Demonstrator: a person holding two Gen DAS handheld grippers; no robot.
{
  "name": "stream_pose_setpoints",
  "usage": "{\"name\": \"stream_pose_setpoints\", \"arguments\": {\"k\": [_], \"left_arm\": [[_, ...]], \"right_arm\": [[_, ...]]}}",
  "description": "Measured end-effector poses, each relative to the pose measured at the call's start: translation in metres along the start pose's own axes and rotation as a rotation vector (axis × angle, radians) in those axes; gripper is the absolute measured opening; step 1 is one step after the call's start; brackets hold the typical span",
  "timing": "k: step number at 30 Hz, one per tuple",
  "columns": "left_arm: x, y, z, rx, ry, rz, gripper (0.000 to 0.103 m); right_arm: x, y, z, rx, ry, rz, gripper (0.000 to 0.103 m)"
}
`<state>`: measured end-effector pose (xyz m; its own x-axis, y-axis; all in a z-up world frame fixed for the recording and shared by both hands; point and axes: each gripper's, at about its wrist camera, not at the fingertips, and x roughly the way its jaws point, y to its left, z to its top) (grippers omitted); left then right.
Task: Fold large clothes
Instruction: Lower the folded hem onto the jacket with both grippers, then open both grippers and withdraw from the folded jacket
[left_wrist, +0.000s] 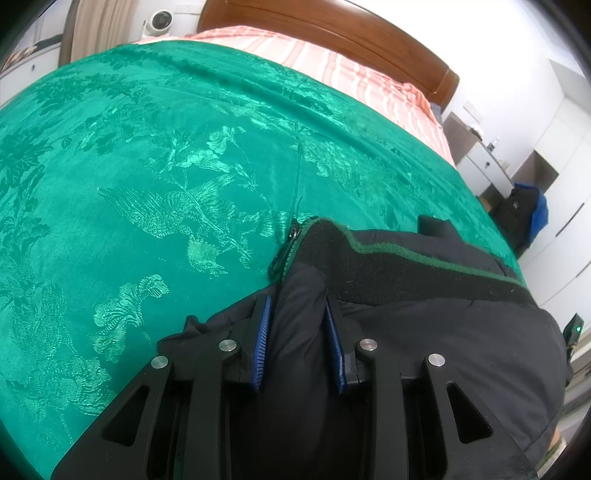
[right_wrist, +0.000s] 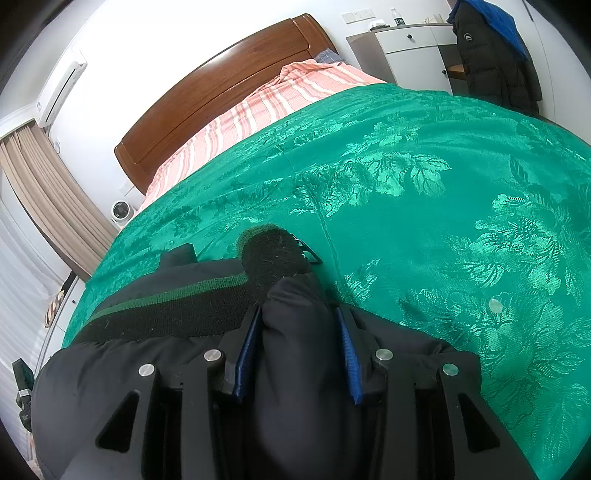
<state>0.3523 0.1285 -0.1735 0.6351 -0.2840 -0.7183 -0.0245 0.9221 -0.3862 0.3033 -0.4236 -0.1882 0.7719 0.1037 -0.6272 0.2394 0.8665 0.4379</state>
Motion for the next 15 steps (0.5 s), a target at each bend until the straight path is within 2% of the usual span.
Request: {"name": "stream_pose_setpoints", "arguments": {"k": [6, 8, 10, 13, 14, 15], "left_arm": [[0.0, 0.001, 0.0, -0.003, 0.003, -0.004, 0.031], [0.0, 0.0, 0.0, -0.004, 0.005, 0.008, 0.037], [-0.002, -0.001, 0.001, -0.006, 0.013, 0.034, 0.048], [-0.013, -0.008, 0.007, 0.001, 0.045, 0.098, 0.057], [-0.025, -0.014, 0.01, 0.008, 0.036, 0.134, 0.057], [-0.04, -0.019, 0.011, 0.014, 0.011, 0.135, 0.057]], "right_arm": [[0.0, 0.0, 0.0, -0.001, 0.0, -0.001, 0.039], [0.0, 0.0, 0.0, -0.002, 0.001, -0.002, 0.04], [0.001, 0.001, 0.0, -0.007, 0.007, -0.009, 0.042], [0.004, 0.004, 0.003, -0.015, 0.029, -0.022, 0.046], [0.004, 0.004, 0.004, -0.012, 0.042, -0.018, 0.048], [0.004, 0.004, 0.008, -0.01, 0.064, -0.011, 0.052]]}}
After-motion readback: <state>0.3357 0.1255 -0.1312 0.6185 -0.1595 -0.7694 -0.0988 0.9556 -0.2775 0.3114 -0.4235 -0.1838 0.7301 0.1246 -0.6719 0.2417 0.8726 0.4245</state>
